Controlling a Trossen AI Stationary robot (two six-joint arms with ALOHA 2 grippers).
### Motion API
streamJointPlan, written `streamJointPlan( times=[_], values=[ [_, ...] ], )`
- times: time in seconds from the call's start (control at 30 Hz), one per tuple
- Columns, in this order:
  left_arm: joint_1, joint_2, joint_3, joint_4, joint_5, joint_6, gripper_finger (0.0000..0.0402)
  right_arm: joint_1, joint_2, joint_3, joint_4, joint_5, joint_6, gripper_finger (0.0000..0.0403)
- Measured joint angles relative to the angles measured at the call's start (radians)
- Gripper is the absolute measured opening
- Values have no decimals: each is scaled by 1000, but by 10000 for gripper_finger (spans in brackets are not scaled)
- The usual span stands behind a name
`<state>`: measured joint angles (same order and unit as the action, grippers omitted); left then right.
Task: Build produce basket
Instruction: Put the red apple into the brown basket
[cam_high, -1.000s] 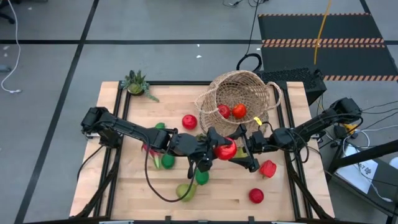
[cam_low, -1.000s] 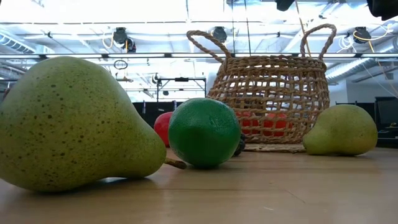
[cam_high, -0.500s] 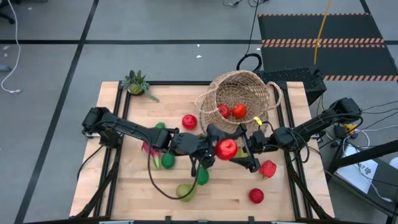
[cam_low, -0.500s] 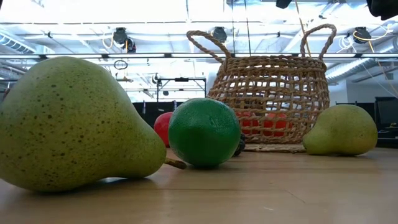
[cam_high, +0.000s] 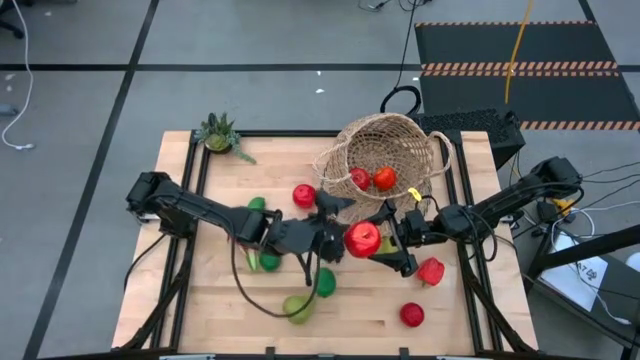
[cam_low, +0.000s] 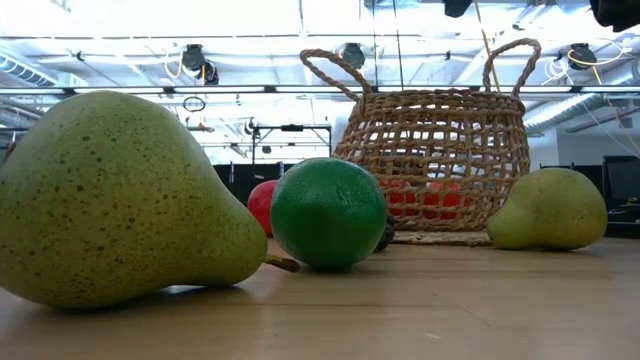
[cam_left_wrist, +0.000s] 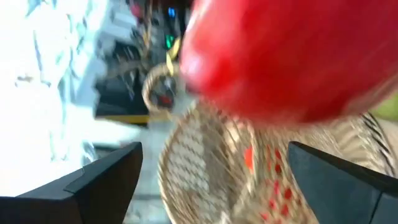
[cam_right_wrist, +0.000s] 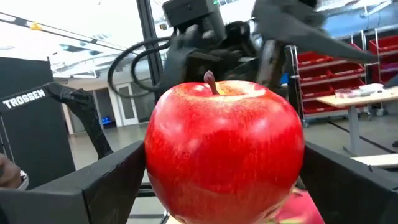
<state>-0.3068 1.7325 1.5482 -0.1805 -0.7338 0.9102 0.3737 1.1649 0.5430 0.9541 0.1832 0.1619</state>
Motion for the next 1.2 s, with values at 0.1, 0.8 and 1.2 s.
streamJointPlan(
  times=[0.1,0.8,1.2],
  values=[
    [34,-25,0,-135,0,-166,400,0,-36,0,-41,31,5,391],
    [267,-52,0,-340,107,-609,399,-349,-305,164,-952,472,-134,391],
    [236,-52,0,-327,109,-606,399,-578,-194,165,-1112,304,-86,397]
  ],
)
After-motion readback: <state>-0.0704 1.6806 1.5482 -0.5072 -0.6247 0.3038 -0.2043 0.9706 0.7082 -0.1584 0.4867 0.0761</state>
